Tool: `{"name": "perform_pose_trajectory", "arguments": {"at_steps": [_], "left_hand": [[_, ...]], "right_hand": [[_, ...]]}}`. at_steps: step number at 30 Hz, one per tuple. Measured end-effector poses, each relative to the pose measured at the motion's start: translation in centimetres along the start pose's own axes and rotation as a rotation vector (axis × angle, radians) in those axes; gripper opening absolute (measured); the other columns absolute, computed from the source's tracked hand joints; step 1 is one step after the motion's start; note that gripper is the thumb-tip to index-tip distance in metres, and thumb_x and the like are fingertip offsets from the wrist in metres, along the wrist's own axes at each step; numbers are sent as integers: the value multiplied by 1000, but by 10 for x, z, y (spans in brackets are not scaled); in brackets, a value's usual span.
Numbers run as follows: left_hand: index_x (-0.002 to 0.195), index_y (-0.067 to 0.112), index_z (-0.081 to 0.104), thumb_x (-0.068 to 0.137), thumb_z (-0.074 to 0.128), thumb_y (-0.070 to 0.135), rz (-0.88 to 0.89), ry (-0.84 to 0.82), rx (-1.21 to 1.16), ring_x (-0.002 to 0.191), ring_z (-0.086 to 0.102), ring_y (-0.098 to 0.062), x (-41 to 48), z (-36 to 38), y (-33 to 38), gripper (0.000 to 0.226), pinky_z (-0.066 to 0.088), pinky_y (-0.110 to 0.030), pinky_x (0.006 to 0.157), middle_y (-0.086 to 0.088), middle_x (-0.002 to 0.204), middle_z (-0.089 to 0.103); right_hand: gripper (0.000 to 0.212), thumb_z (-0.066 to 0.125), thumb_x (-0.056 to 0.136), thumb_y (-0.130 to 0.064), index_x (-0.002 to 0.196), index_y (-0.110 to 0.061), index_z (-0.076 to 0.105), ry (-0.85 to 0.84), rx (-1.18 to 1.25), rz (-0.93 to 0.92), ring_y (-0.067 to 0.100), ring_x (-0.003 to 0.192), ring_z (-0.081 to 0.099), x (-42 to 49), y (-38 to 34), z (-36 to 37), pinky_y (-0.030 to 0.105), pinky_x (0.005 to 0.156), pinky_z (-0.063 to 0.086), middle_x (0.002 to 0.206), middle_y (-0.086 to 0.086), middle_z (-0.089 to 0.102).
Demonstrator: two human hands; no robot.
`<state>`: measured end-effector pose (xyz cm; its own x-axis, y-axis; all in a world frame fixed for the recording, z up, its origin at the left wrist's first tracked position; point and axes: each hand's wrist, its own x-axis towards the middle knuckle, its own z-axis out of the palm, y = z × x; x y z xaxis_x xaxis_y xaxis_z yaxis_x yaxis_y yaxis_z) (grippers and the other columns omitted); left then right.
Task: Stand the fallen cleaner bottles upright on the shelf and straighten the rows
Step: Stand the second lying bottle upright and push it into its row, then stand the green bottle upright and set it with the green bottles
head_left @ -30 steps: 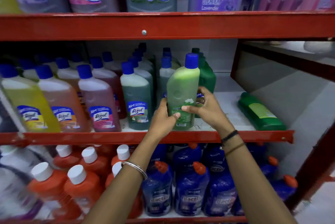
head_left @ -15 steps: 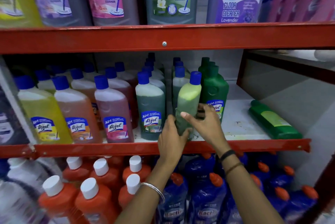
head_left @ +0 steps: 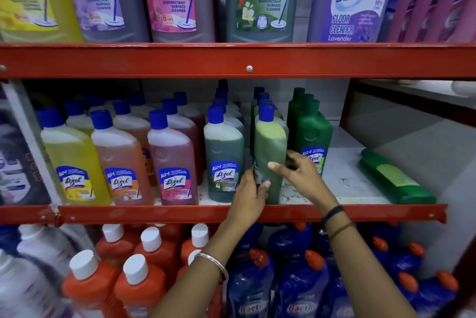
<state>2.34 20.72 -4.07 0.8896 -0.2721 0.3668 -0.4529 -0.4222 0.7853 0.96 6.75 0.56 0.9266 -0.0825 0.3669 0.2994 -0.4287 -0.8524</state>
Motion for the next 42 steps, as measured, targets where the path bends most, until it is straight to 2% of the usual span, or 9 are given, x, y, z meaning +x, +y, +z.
{"name": "perform_pose_trajectory", "arguments": {"at_steps": [4, 8, 13, 21, 26, 29, 33, 37, 42], "left_hand": [[133, 6, 28, 86, 58, 21, -76, -6, 83, 121, 47, -31, 3, 5, 3, 58, 40, -35, 98, -17, 132, 47], [126, 3, 32, 87, 56, 17, -92, 93, 153, 114, 51, -36, -1, 10, 12, 49, 45, -43, 95, -19, 128, 47], [132, 1, 29, 88, 52, 13, -78, 123, 175, 115, 50, -34, -9, 16, 18, 51, 43, -37, 94, -18, 133, 40], [131, 5, 32, 84, 52, 4, -90, 121, 109, 117, 48, -27, -10, 20, 13, 51, 33, -19, 89, -16, 129, 44], [138, -1, 22, 84, 52, 10, 110, 235, 329, 130, 32, -32, -11, 27, 31, 62, 31, -36, 110, -21, 141, 32], [130, 3, 34, 85, 51, 14, 327, 363, 306, 118, 34, -26, -2, 46, 66, 50, 33, -32, 101, -17, 133, 38], [118, 5, 44, 84, 51, 11, 421, 190, 197, 109, 39, -25, 22, 97, 97, 35, 29, -26, 95, -15, 119, 47], [112, 2, 47, 83, 53, 12, 228, -83, 26, 107, 48, -28, 51, 164, 106, 31, 38, -36, 96, -19, 114, 53], [103, 11, 48, 85, 56, 12, -264, -279, -385, 87, 56, -16, 83, 219, 129, 19, 43, -29, 88, -11, 101, 60]], "right_hand": [[27, 62, 85, -21, 110, -11, 63, -82, -14, -19, 24, 101, 64, 9, 6, -20, 38, 88, 55, 113, 12, 62], [29, 55, 90, -14, 120, -12, 56, -145, 44, 6, 12, 101, 63, 10, 8, -25, 30, 92, 52, 116, 6, 65], [29, 48, 94, -18, 121, -10, 55, -18, -42, -3, 24, 111, 59, 15, 18, -15, 43, 99, 48, 121, 12, 61], [39, 38, 97, -28, 125, -4, 51, 186, -302, -25, 29, 113, 52, 10, 27, 4, 24, 86, 35, 121, 18, 55], [30, 46, 94, -18, 116, -3, 60, 283, -249, -82, 27, 106, 59, 0, 27, -16, 29, 87, 44, 114, 16, 65], [23, 49, 91, -13, 106, -6, 64, 335, -225, -51, 20, 93, 62, -8, 36, -49, 19, 75, 44, 106, 13, 68], [22, 52, 88, -14, 102, -4, 65, 372, -404, 77, 28, 97, 63, -7, 63, -109, 28, 80, 46, 106, 16, 69], [31, 51, 85, -21, 108, -3, 62, 402, -677, 312, 43, 104, 58, -5, 86, -167, 42, 85, 46, 115, 27, 62], [52, 47, 91, -35, 128, 2, 47, 156, -697, 709, 41, 125, 46, 4, 100, -224, 37, 100, 39, 136, 28, 48]]}}
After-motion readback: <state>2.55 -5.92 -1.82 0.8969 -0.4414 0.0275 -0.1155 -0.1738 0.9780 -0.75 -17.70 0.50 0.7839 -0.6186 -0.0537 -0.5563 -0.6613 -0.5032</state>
